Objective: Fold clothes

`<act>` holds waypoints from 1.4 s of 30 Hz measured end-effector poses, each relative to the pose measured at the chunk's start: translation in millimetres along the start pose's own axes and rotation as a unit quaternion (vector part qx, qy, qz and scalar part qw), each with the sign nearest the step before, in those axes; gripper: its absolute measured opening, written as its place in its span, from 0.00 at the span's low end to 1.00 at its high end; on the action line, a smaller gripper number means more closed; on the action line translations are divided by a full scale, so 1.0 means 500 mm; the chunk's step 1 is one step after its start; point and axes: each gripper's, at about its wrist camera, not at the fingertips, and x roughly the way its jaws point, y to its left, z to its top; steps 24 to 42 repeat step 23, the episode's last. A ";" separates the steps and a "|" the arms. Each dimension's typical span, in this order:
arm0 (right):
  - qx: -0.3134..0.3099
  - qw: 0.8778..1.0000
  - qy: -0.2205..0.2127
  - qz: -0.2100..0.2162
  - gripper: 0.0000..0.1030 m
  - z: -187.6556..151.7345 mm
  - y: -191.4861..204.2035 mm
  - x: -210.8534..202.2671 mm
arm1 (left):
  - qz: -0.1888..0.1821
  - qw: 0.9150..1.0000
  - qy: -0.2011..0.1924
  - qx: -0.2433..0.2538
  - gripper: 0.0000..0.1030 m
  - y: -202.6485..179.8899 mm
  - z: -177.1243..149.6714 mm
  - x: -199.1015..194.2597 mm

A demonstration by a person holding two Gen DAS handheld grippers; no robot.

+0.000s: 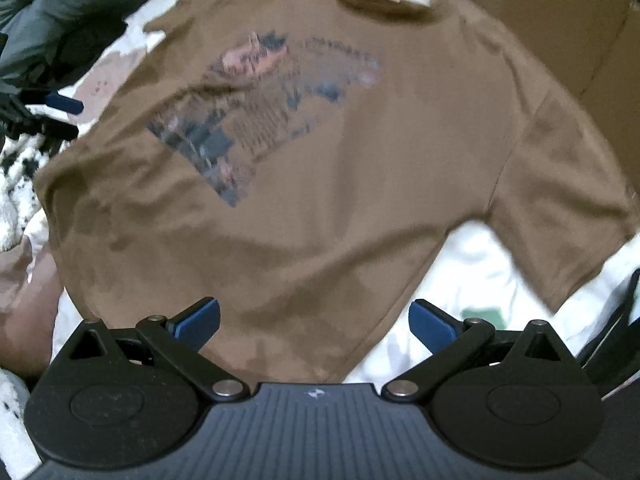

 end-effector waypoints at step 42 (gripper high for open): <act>-0.102 0.994 -0.012 -0.029 1.00 0.045 0.101 -0.145 | -0.004 0.997 -0.019 0.077 1.00 -0.105 0.034 -0.127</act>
